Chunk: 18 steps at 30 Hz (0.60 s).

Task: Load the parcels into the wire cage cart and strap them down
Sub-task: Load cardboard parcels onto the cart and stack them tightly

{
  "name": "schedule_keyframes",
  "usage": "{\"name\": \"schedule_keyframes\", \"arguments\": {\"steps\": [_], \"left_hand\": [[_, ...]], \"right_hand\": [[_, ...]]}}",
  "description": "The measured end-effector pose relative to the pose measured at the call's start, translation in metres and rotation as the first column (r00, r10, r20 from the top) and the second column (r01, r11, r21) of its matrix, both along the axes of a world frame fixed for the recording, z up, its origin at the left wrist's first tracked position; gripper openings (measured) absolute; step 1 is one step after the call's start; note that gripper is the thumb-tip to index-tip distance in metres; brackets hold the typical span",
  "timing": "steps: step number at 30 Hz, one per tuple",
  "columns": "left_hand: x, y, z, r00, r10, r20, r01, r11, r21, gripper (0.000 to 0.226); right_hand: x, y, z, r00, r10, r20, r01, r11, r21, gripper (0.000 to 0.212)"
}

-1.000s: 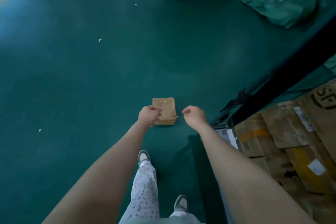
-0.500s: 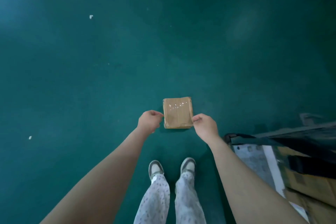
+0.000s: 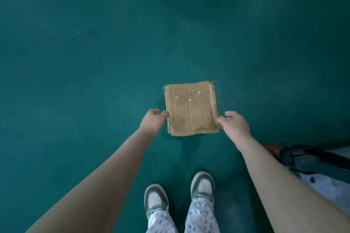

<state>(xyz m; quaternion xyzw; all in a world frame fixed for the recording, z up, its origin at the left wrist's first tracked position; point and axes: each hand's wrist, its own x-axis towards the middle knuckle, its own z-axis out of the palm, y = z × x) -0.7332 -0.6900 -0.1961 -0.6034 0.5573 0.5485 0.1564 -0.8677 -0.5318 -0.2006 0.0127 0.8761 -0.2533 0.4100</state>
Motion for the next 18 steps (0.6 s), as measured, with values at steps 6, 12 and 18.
{"name": "schedule_keyframes", "arguments": {"steps": [6,12,18], "left_hand": [[-0.008,0.004,-0.094,0.970,0.245,0.001,-0.240,0.950,0.199,0.068],[-0.020,0.009,-0.145,0.948,0.313,-0.058,-0.278,0.901,0.332,0.054],[-0.031,0.013,-0.129,0.928,0.363,-0.082,-0.305,0.868,0.391,0.041]], "right_hand": [[-0.015,-0.004,-0.097,0.975,-0.130,0.179,0.143,0.988,-0.061,0.077],[-0.029,0.001,-0.152,0.861,-0.241,0.449,0.321,0.941,-0.111,0.102],[-0.032,0.001,-0.144,0.838,-0.238,0.490,0.357,0.920,-0.164,0.112]]}}
